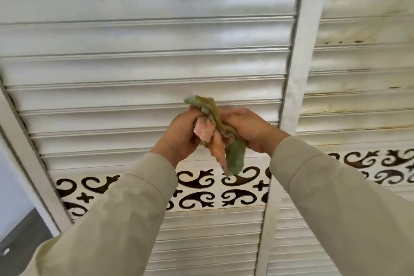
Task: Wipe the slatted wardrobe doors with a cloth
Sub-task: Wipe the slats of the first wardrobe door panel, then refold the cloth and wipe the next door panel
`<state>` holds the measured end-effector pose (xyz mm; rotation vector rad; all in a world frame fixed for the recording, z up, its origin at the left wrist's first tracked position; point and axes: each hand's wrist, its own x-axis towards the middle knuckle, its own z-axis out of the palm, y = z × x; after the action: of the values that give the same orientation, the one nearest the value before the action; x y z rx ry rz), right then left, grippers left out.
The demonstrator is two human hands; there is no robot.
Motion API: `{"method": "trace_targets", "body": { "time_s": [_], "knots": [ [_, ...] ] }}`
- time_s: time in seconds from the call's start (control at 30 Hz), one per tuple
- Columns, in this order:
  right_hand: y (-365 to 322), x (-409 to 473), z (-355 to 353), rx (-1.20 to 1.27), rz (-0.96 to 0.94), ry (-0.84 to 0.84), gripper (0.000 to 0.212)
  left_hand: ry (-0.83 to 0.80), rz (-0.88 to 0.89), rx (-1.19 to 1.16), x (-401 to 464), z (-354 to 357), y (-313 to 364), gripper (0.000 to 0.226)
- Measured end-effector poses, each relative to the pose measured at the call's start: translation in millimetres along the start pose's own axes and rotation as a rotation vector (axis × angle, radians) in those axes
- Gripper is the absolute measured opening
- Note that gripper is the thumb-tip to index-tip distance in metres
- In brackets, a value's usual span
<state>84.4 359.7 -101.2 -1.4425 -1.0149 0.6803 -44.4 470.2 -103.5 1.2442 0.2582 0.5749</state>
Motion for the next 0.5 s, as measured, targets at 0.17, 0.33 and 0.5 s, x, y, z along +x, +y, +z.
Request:
{"method": "trace_targets", "body": {
  "time_s": [0.17, 0.33, 0.5],
  "knots": [
    [-28.3, -44.2, -95.8, -0.048, -0.047, 0.262, 0.026, -0.119, 0.051, -0.074, 8.2, 83.8, 12.7, 0.029],
    [-42.5, -94.6, -184.4, -0.088, 0.08, 0.474, 0.047, -0.135, -0.011, -0.046, 24.7, 176.3, 7.6, 0.017],
    [-47.1, -132.2, -234.3, -0.217, 0.077, 0.333, 0.067, -0.141, -0.1, 0.158, 42.7, 247.8, -3.1, 0.008]
  ]
}}
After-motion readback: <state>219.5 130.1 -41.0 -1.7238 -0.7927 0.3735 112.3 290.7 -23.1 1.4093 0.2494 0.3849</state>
